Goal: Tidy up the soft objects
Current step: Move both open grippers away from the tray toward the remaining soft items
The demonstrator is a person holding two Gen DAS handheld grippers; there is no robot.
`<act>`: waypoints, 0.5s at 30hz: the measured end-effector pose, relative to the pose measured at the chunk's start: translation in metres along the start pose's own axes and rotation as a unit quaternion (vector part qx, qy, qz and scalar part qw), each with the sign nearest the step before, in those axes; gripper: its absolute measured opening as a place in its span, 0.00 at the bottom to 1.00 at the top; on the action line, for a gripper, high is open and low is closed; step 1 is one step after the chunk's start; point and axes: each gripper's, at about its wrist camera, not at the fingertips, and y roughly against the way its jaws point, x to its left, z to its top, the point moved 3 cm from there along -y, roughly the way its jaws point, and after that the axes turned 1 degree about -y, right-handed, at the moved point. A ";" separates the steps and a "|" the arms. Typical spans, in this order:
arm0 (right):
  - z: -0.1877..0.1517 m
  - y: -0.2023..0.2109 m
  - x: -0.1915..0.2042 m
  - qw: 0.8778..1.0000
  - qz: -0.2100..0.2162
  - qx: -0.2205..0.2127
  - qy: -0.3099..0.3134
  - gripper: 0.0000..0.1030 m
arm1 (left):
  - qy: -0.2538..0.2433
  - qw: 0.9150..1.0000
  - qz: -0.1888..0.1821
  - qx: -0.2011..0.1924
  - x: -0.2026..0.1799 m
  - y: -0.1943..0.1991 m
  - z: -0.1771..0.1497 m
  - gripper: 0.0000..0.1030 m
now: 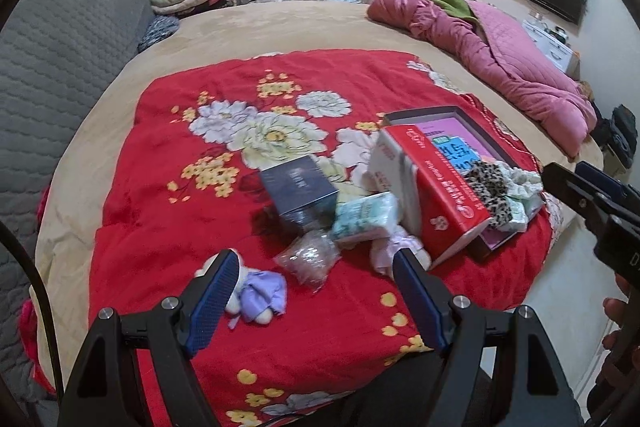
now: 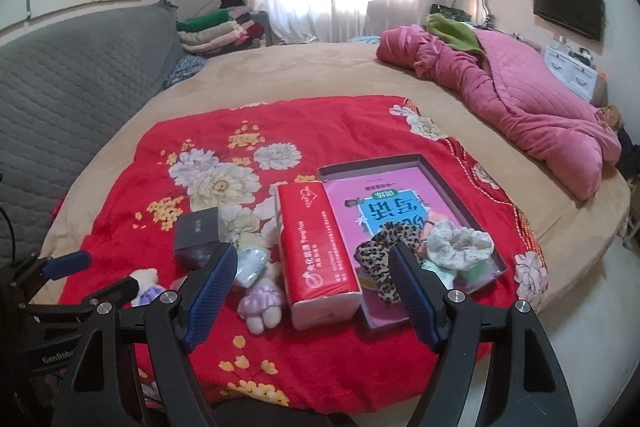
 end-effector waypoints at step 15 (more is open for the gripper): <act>-0.011 -0.016 0.023 0.999 0.025 0.015 0.037 0.77 | 0.070 0.996 0.046 0.015 0.085 -0.001 -0.027 0.76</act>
